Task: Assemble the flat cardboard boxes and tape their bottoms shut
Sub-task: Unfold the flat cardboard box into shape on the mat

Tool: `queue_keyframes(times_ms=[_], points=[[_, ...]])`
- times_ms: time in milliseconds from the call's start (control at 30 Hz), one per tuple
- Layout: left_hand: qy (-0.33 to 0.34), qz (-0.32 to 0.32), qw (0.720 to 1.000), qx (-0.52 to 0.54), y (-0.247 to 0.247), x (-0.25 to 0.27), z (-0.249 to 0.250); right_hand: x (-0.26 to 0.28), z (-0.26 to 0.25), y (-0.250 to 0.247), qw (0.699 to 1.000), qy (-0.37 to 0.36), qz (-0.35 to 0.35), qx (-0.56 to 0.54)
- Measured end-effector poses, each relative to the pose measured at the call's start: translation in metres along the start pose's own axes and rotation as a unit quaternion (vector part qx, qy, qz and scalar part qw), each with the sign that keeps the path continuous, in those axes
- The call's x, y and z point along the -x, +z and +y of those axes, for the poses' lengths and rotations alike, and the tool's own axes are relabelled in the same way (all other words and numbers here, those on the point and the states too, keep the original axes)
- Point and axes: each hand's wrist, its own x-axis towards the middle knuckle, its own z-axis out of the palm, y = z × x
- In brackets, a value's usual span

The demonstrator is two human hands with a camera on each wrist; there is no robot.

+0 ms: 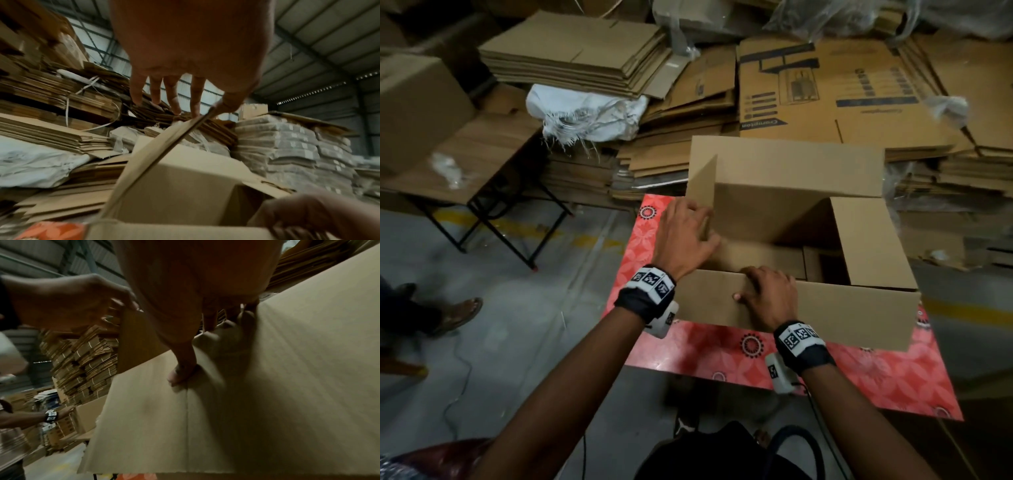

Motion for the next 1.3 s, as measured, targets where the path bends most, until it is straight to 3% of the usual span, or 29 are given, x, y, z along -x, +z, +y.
queue_keyframes(times_ms=[100, 167, 267, 333, 433, 500, 700, 833, 967, 1100, 1200, 1300], points=[[0.015, 0.140, 0.990, -0.012, -0.017, 0.010, -0.026, 0.000, -0.003, 0.004, 1.000, -0.016, 0.001, 0.004], [-0.008, 0.163, 0.984, -0.065, -0.024, 0.019, -0.049, -0.001, -0.005, 0.008, 1.000, -0.020, 0.007, 0.006], [-0.082, 0.098, 0.977, -0.173, -0.019, 0.035, -0.082, -0.006, -0.010, 0.012, 1.000, -0.025, 0.009, 0.004], [-0.134, 0.030, 0.973, -0.184, -0.003, 0.046, -0.095, -0.010, -0.014, 0.014, 1.000, -0.024, 0.010, 0.005], [-0.207, -0.042, 0.973, -0.088, 0.026, 0.058, -0.099, -0.016, -0.022, 0.017, 1.000, -0.013, 0.017, 0.009], [-0.220, -0.070, 0.973, -0.012, 0.044, 0.060, -0.099, -0.020, -0.026, 0.021, 1.000, -0.010, 0.026, 0.006], [-0.173, -0.119, 0.974, 0.084, 0.072, 0.059, -0.112, -0.029, -0.035, 0.026, 0.999, 0.012, 0.044, 0.014], [-0.169, -0.094, 0.980, -0.052, 0.068, 0.047, -0.104, -0.036, -0.035, 0.025, 0.999, 0.003, 0.038, 0.000], [-0.043, -0.107, 0.988, -0.105, 0.066, 0.036, -0.061, -0.041, -0.026, 0.014, 0.996, -0.011, -0.017, -0.086], [0.040, -0.153, 0.987, -0.037, 0.082, 0.028, -0.019, -0.034, -0.003, -0.002, 0.971, -0.020, 0.017, -0.238], [0.104, -0.182, 0.978, -0.020, 0.094, 0.025, 0.009, -0.025, 0.027, -0.023, 0.987, 0.059, 0.049, -0.138], [0.136, -0.240, 0.961, -0.033, 0.105, 0.015, 0.037, -0.018, 0.063, -0.045, 0.992, 0.123, 0.035, -0.008]])
